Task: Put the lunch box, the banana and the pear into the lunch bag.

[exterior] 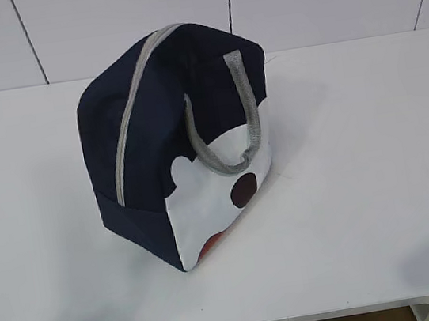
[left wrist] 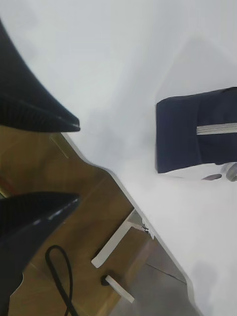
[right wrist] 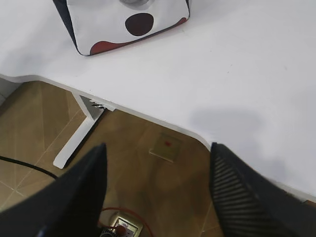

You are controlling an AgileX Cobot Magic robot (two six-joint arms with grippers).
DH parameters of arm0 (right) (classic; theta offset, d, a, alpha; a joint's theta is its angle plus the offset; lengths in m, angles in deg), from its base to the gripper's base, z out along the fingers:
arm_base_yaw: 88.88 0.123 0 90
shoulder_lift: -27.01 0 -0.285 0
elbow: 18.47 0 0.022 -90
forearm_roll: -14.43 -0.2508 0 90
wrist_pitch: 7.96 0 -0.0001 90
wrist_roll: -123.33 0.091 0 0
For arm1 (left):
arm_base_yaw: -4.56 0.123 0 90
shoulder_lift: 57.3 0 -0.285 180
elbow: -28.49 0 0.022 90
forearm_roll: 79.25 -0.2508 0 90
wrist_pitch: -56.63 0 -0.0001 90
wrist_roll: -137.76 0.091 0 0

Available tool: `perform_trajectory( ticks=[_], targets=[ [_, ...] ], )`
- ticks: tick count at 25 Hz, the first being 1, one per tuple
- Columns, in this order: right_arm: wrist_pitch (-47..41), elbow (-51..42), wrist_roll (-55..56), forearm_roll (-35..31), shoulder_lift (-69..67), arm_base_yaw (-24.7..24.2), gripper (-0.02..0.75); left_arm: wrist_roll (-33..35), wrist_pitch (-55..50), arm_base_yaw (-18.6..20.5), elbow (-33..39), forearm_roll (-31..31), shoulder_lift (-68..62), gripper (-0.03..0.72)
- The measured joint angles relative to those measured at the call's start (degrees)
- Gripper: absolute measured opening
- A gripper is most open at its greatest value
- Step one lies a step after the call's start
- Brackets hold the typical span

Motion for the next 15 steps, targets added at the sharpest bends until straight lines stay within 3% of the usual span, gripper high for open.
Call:
perform_trajectory(
  ticks=[8,15],
  targets=[
    [1.91,-1.1,-0.66,6.99,0.0,0.0,0.505,0.0,1.01,0.0,0.13,-1.79,0.0,0.291],
    [2.26,-1.15,-0.66,7.59,0.0,0.0,0.505,0.0,1.01,0.0,0.13,-2.48,0.0,0.288]
  ],
)
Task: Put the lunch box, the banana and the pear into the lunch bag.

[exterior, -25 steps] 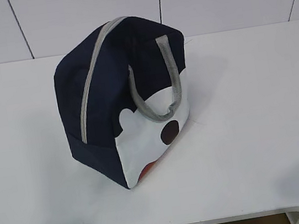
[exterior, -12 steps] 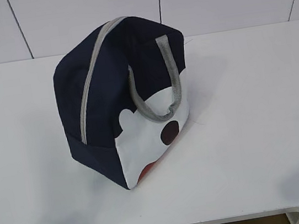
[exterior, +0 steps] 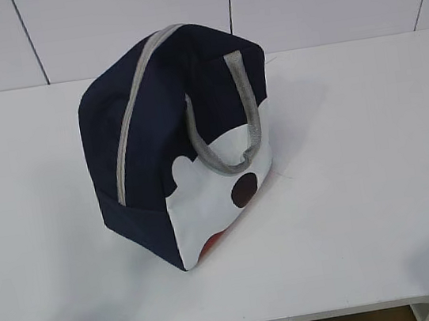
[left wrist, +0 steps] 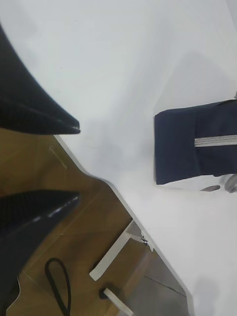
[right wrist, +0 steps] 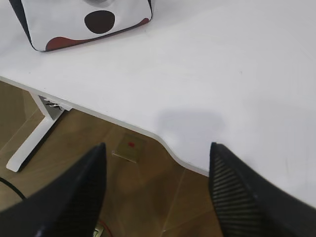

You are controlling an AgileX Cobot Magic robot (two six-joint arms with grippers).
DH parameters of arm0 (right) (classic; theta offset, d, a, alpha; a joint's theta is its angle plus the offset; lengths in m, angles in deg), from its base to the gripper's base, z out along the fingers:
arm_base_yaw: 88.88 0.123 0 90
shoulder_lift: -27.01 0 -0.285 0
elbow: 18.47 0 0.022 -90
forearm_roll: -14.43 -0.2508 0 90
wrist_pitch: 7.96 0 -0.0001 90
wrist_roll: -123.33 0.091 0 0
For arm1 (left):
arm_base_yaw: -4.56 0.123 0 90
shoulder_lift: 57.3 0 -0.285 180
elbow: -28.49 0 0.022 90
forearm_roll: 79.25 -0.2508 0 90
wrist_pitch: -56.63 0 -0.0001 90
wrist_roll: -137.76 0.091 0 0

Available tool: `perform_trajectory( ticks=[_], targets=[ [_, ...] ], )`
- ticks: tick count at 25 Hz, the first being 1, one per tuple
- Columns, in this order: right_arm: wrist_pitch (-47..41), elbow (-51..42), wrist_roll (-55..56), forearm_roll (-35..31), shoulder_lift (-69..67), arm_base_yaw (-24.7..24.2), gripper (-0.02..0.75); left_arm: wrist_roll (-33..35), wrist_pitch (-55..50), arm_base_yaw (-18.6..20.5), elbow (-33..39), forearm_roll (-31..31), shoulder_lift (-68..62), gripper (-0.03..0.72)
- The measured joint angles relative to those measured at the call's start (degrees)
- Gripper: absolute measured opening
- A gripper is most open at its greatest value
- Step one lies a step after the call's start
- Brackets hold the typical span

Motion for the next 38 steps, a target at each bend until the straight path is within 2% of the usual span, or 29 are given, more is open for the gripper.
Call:
perform_trajectory(
  ticks=[6,10,12,13,15,16,18,20,21,22,24,25,29,30,32,33,38],
  targets=[
    [0.12,0.0,0.0,1.59,1.01,0.0,0.505,0.0,0.0,0.26,0.0,-0.13,0.0,0.286],
    [0.12,-0.09,0.0,1.83,1.12,-0.21,0.505,0.0,0.13,4.56,0.06,-0.13,0.0,0.286],
    [0.12,-0.09,0.0,1.97,1.12,-0.3,0.505,0.0,0.13,4.8,0.06,-0.13,0.0,0.286],
    [0.12,-0.09,0.0,2.0,1.12,-0.33,0.505,0.0,0.13,8.24,0.06,-0.13,0.0,0.285],
    [0.21,-0.09,0.0,2.1,1.12,-0.43,0.505,0.0,0.13,9.34,0.06,-0.16,0.0,0.279],
    [0.21,-0.09,0.0,2.1,1.12,-0.68,0.505,0.0,0.13,13.92,0.06,-0.16,0.0,0.275],
    [0.21,-0.09,0.0,2.23,1.12,-1.71,0.505,0.0,0.13,14.84,0.06,-0.16,0.0,0.271],
    [0.21,-0.09,0.0,2.23,1.12,-3.48,0.505,0.0,0.13,20.06,0.06,-0.16,0.0,0.268],
    [0.21,-0.09,0.0,2.23,1.12,-4.3,0.505,0.0,0.13,20.06,0.06,-0.16,0.0,0.266],
    [0.21,-0.09,0.0,2.23,1.12,-5.15,0.505,0.0,0.13,22.21,0.06,-0.16,0.0,0.265],
    [0.21,-0.09,0.0,2.23,1.12,-6.22,0.505,0.0,0.13,23.17,0.06,-0.16,0.0,0.26],
    [0.21,-0.09,0.0,2.23,1.12,-6.43,0.505,0.0,0.13,25.02,0.06,-0.16,0.0,0.258],
    [0.21,-0.09,0.0,2.23,1.12,-6.55,0.505,0.0,0.13,25.84,0.06,-0.16,0.0,0.255],
    [0.21,-0.09,0.0,2.23,1.12,-6.55,0.506,0.0,0.13,27.63,0.06,-0.16,0.0,0.255],
    [0.21,-0.09,0.0,2.23,1.12,-7.19,0.506,0.0,0.13,27.93,0.06,-0.16,0.0,0.255],
    [0.21,-0.09,0.0,2.23,1.12,-7.68,0.506,0.0,0.13,29.18,0.06,-0.16,0.0,0.253],
    [0.21,-0.09,0.0,1.9,1.12,-11.93,0.506,0.0,0.13,29.53,0.06,-0.16,0.0,0.245]
  ],
)
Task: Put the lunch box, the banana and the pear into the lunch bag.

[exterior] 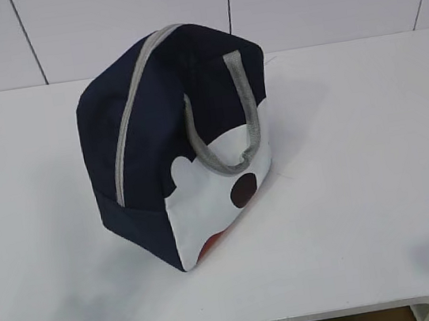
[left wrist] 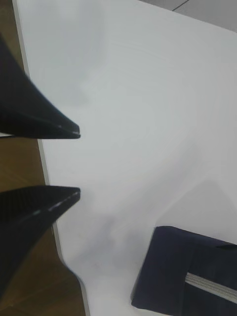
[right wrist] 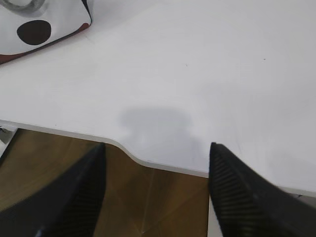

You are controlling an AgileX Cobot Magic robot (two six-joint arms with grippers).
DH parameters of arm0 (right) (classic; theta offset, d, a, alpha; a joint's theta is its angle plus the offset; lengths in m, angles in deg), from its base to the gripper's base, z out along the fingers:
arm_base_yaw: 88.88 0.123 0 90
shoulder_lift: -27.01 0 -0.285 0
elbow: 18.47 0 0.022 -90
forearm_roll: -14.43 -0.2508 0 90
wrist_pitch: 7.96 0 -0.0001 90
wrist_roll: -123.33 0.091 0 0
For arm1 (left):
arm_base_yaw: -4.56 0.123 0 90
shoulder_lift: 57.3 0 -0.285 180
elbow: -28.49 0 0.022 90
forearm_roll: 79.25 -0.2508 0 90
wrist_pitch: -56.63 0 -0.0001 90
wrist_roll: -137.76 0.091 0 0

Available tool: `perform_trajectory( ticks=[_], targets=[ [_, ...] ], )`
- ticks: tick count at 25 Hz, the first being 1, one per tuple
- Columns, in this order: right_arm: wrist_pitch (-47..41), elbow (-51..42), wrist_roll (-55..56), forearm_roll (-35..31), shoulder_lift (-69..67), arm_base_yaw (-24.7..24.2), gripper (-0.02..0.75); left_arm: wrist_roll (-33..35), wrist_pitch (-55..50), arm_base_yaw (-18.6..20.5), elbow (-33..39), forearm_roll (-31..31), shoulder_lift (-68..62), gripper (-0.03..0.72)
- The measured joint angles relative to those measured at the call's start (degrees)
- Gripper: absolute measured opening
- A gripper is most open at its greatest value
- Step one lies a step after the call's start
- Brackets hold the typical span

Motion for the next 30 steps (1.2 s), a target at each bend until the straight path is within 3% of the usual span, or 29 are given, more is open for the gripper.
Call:
perform_trajectory(
  ticks=[10,16,30],
  targets=[
    [0.0,0.0,0.0,-0.75,0.0,-0.49,0.506,0.0,0.0,0.0,0.0,0.0,0.0,0.244],
    [0.0,0.0,0.0,-0.89,0.0,-3.7,0.506,0.0,0.0,0.54,0.0,0.0,0.0,0.244],
    [0.0,0.0,0.0,-0.89,0.0,-4.05,0.506,0.0,0.0,0.66,0.0,0.0,0.0,0.243]
  ],
)
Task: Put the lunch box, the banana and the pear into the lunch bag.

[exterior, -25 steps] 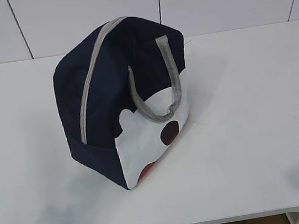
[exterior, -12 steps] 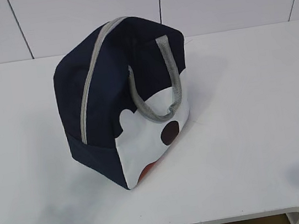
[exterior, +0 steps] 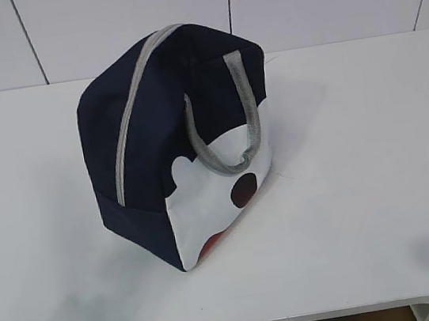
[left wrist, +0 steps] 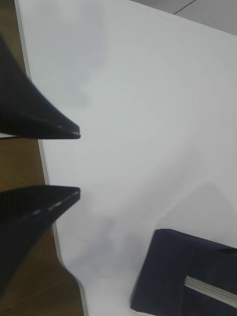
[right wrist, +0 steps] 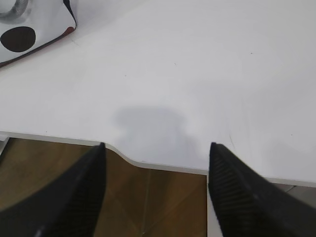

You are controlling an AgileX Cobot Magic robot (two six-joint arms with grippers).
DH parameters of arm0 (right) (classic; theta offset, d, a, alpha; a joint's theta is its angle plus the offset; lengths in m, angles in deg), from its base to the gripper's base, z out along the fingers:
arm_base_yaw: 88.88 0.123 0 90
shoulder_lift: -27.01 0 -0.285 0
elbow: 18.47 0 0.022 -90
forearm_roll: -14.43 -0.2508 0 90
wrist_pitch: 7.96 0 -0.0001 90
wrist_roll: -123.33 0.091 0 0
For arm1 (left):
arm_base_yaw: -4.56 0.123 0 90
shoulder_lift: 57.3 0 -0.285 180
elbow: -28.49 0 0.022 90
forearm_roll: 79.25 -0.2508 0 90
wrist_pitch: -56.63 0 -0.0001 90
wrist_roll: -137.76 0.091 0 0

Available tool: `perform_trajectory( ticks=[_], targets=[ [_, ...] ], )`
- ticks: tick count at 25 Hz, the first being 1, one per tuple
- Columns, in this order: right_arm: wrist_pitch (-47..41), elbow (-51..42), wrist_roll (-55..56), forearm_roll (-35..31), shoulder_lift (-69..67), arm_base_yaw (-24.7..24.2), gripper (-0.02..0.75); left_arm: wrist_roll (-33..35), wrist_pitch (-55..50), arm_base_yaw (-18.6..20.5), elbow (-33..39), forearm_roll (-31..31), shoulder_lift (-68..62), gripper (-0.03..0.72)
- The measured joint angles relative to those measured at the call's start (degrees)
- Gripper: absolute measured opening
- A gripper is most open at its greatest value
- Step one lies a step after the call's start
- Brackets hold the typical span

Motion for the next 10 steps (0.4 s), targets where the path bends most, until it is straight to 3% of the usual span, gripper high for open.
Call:
perform_trajectory(
  ticks=[10],
  targets=[
    [0.0,0.0,0.0,0.0,0.0,0.0,0.506,0.0,0.0,0.0,0.0,0.0,0.0,0.243]
  ],
)
